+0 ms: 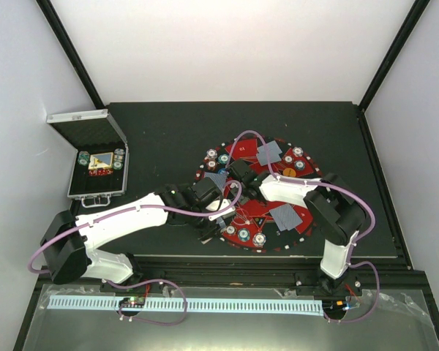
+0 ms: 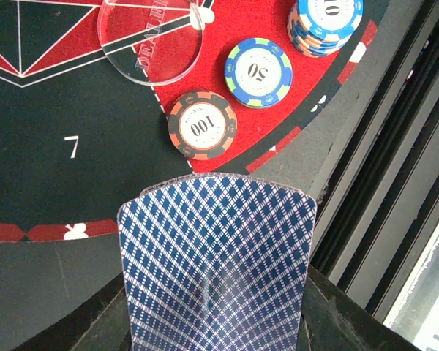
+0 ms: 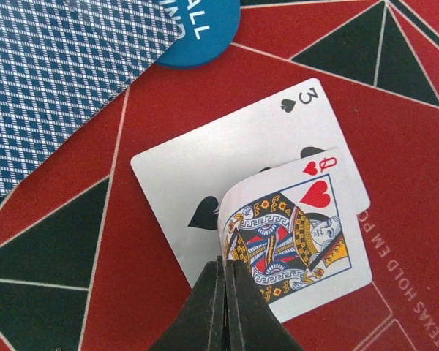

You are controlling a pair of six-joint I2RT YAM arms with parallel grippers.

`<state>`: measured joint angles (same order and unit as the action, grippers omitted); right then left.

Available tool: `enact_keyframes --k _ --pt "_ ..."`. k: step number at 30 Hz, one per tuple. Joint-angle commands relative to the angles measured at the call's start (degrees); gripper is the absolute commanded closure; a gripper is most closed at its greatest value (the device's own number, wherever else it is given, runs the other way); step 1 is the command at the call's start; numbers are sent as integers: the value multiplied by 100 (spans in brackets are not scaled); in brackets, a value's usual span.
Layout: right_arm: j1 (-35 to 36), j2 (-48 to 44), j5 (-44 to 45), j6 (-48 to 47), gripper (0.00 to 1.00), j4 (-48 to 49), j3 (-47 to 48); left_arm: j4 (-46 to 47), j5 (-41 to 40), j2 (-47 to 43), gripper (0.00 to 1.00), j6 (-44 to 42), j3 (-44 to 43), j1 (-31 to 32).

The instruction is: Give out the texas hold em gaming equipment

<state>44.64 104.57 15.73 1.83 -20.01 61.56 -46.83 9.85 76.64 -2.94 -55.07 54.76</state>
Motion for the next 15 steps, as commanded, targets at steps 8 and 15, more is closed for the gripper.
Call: enact_keyframes --k 8,15 --pt "9 17 -274 228 79 199 -51 34 -9 27 50 4 -162 -9" --pt "9 -225 -501 302 67 154 -111 33 -36 -48 50 13 -145 -9"
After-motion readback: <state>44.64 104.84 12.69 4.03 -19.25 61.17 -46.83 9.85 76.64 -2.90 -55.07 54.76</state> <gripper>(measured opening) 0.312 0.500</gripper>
